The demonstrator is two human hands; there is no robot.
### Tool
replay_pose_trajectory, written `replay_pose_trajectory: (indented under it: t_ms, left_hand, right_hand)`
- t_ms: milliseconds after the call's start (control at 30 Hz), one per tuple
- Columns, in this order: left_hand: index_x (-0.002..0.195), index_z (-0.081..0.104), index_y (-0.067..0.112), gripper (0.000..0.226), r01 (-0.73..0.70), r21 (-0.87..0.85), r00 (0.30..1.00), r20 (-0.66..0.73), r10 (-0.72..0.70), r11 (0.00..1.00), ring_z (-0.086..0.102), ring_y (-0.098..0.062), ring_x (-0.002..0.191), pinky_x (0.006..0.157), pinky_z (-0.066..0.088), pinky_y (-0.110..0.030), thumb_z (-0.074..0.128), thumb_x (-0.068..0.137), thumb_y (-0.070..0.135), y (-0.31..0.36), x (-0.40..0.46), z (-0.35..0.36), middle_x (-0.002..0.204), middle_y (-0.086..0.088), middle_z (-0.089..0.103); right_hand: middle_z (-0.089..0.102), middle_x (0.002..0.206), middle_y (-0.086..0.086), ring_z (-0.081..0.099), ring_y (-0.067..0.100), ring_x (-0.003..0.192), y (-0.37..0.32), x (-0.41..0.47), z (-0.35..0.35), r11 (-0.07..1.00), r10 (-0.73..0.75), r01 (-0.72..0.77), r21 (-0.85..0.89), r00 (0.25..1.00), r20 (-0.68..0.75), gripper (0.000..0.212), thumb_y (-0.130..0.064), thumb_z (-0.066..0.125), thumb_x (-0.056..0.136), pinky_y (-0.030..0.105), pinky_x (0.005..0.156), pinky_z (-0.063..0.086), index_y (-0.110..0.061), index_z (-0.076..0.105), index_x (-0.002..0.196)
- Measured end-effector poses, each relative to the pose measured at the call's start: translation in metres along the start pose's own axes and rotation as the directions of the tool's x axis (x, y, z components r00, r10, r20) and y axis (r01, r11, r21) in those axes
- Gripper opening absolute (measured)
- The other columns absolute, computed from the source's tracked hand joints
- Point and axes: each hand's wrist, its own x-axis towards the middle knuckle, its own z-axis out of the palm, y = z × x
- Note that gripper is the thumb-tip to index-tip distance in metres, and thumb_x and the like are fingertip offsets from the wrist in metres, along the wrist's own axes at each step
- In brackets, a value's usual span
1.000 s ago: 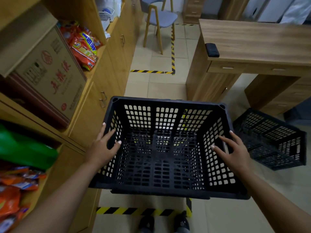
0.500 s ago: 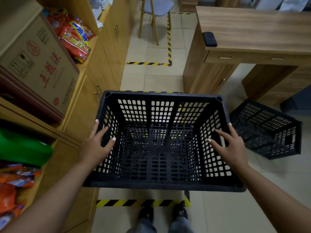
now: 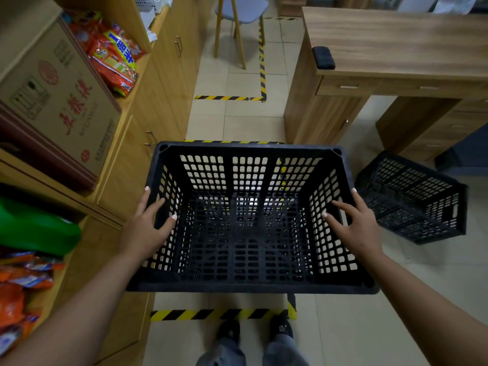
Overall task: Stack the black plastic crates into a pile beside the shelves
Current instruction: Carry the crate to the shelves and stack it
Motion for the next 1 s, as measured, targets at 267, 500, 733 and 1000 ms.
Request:
replay_pose_trajectory:
  t_ms: [267, 500, 733, 1000]
  left_hand:
    - [0.139, 0.047, 0.028, 0.075, 0.000, 0.041, 1.000, -0.005, 0.000, 0.999, 0.044, -0.033, 0.130, 0.092, 0.046, -0.049, 0.041, 0.075, 0.066, 0.002, 0.000, 0.002, 0.160, 0.014, 0.004]
    - [0.142, 0.043, 0.027, 0.074, -0.003, 0.145, 1.000, -0.004, 0.004, 0.989, 0.042, -0.037, 0.128, 0.091, 0.044, -0.048, 0.041, 0.078, 0.065, 0.003, 0.002, 0.008, 0.161, 0.009, 0.000]
    - [0.149, 0.026, 0.031, 0.074, -0.036, 0.271, 0.997, 0.074, 0.017, 0.962, 0.036, -0.038, 0.128, 0.089, 0.046, -0.045, 0.048, 0.086, 0.063, 0.002, -0.001, 0.008, 0.158, 0.008, -0.022]
    - [0.152, 0.014, 0.023, 0.081, -0.076, 0.261, 0.993, 0.102, 0.051, 0.962, 0.026, -0.041, 0.133, 0.092, 0.045, -0.047, 0.054, 0.088, 0.051, -0.001, -0.019, 0.007, 0.160, -0.005, -0.016]
  right_hand:
    - [0.027, 0.156, 0.000, 0.035, 0.028, 0.133, 0.001, -0.002, 0.000, 0.999, -0.010, 0.010, -0.035, 1.000, 0.001, 0.041, -0.045, 0.069, 0.081, 0.043, 0.100, 0.037, -0.022, 0.068, 0.115]
    - [0.020, 0.158, -0.001, 0.035, 0.029, 0.130, 0.000, 0.002, 0.002, 0.990, -0.010, 0.014, -0.140, 0.999, 0.030, 0.045, -0.051, 0.066, 0.080, 0.041, 0.090, 0.043, -0.026, 0.065, 0.118]
    - [-0.001, 0.161, -0.001, 0.024, 0.032, 0.136, 0.005, -0.002, 0.002, 0.959, -0.004, 0.051, -0.280, 0.986, 0.166, 0.062, -0.058, 0.059, 0.081, 0.046, 0.098, 0.041, -0.034, 0.046, 0.137]
    - [0.004, 0.161, 0.006, 0.036, 0.036, 0.134, 0.021, -0.065, -0.001, 0.957, 0.026, 0.009, -0.289, 0.993, 0.116, 0.065, -0.033, 0.063, 0.088, 0.044, 0.098, 0.042, -0.025, 0.035, 0.146]
